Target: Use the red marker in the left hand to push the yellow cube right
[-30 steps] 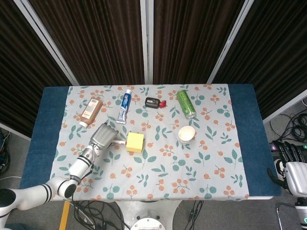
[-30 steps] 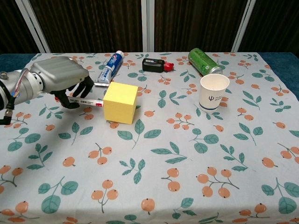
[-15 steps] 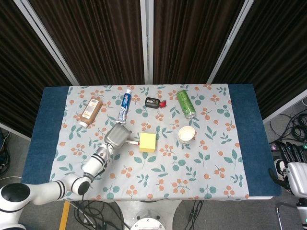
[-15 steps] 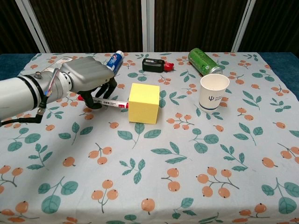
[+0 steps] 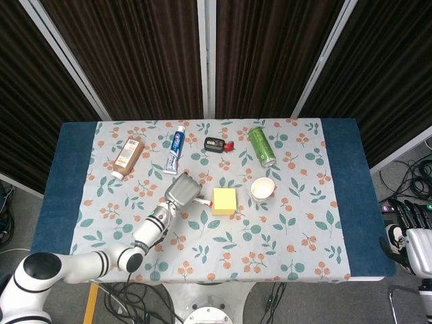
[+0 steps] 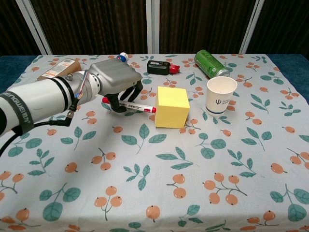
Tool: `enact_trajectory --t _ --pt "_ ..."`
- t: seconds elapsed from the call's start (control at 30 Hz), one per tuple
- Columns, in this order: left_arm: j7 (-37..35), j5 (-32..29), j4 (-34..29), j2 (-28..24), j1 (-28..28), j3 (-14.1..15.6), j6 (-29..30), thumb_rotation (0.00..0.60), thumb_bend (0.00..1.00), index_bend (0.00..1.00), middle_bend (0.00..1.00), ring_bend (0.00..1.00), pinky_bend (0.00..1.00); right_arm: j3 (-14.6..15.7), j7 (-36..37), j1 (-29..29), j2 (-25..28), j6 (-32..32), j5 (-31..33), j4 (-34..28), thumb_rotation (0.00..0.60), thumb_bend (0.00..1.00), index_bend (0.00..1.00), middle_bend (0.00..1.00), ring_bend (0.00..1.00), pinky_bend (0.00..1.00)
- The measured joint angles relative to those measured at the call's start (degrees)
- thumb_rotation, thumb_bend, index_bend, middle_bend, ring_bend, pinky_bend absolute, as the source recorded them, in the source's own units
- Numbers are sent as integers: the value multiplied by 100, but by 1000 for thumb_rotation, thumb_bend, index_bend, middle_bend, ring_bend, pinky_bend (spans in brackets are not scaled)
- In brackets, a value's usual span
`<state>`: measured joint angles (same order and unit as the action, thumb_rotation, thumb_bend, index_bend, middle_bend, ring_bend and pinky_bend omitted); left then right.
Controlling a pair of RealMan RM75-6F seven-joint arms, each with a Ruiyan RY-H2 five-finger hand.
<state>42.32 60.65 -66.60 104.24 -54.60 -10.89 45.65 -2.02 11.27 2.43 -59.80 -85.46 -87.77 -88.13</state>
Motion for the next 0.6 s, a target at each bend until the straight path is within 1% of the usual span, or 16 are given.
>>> enact_trajectory --t 0.13,0.27,0.37,0.6 --pt "62 -122 37 46 -63 -8 16 600 381 710 759 567 485 2 -6 -30 27 -29 15 -17 600 271 29 97 0 0" --pt "18 -152 -93 -71 33 30 187 600 381 710 758 567 485 5 -7 -43 34 -52 -2 -25 600 272 29 97 0 0" --pt "-40 -120 -294 -277 192 118 390 600 381 710 757 567 485 6 -11 -27 22 -42 -30 -28 600 273 29 98 0 0" --pt "-146 -60 -781 -811 668 453 827 600 382 701 748 567 483 4 -46 -7 9 -56 -82 -70 600 272 29 98 0 0"
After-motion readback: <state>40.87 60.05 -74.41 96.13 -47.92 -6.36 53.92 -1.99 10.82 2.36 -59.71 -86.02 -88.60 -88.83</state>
